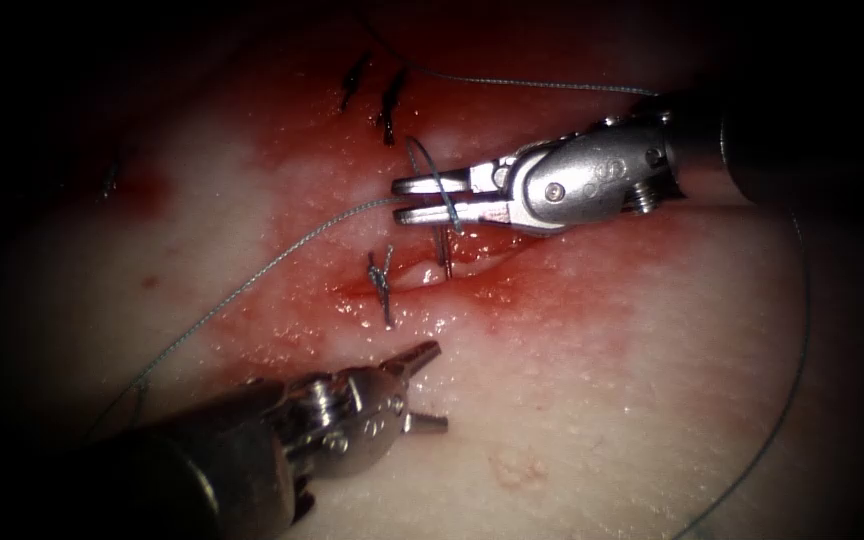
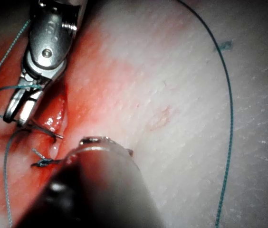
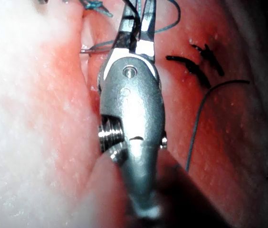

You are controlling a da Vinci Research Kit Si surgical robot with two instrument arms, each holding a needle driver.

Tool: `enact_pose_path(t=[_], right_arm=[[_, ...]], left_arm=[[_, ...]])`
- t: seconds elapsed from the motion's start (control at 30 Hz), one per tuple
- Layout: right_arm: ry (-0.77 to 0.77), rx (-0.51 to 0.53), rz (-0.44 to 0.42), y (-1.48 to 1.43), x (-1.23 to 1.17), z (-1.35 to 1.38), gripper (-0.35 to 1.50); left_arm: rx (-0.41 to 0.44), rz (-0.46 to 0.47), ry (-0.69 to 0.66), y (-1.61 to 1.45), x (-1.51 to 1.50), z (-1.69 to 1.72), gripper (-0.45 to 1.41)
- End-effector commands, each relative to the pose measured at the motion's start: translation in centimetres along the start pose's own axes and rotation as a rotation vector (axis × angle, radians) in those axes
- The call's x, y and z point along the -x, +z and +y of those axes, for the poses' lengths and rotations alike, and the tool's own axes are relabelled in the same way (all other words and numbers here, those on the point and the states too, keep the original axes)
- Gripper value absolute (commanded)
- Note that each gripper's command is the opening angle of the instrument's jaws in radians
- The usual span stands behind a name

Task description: Wound Closure

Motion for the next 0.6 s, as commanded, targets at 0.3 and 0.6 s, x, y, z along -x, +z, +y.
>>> enact_pose_path(t=[0.3,0.6], right_arm=[[0.11,0.013,-0.011,0.06,0.1,0.03,-0.35],[0.173,0.022,-0.011,0.04,0.09,0.08,-0.35]], left_arm=[[0.013,0.021,0.012,0.34,0.0,0.13,0.61],[0.028,0.009,0.028,0.41,0.12,0.1,0.59]])
